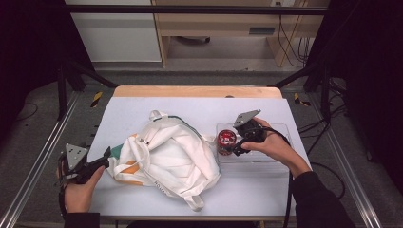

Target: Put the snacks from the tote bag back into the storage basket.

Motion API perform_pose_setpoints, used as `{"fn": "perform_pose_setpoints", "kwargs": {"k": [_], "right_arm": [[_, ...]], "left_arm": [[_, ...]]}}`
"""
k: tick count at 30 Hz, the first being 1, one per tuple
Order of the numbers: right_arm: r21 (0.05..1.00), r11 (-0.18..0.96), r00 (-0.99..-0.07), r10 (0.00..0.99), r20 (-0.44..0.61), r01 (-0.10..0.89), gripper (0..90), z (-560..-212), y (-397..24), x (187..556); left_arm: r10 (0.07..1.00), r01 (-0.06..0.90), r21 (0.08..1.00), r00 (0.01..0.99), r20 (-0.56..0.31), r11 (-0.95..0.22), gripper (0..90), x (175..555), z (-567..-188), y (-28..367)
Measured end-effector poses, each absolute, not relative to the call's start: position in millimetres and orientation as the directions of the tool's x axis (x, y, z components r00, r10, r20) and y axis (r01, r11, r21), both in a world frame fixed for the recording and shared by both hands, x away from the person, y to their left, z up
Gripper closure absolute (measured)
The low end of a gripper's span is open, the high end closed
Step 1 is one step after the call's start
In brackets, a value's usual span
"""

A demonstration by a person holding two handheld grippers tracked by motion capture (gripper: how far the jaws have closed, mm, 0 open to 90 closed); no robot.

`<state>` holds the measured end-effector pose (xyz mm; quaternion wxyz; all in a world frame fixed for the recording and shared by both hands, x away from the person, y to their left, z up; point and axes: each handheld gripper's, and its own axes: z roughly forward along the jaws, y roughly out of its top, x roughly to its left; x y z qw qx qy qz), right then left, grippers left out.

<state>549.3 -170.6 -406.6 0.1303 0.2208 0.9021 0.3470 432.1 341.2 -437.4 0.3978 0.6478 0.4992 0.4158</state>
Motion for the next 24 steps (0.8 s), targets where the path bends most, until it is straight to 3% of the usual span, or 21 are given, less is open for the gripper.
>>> {"fn": "perform_pose_setpoints", "kwargs": {"k": [24], "right_arm": [[0.735,0.594,-0.798,0.59,-0.123,0.326,8.0,-364,-191,525]], "left_arm": [[0.979,0.319,0.931,0.156,0.131,-0.175,14.3,432,-438,342]]}}
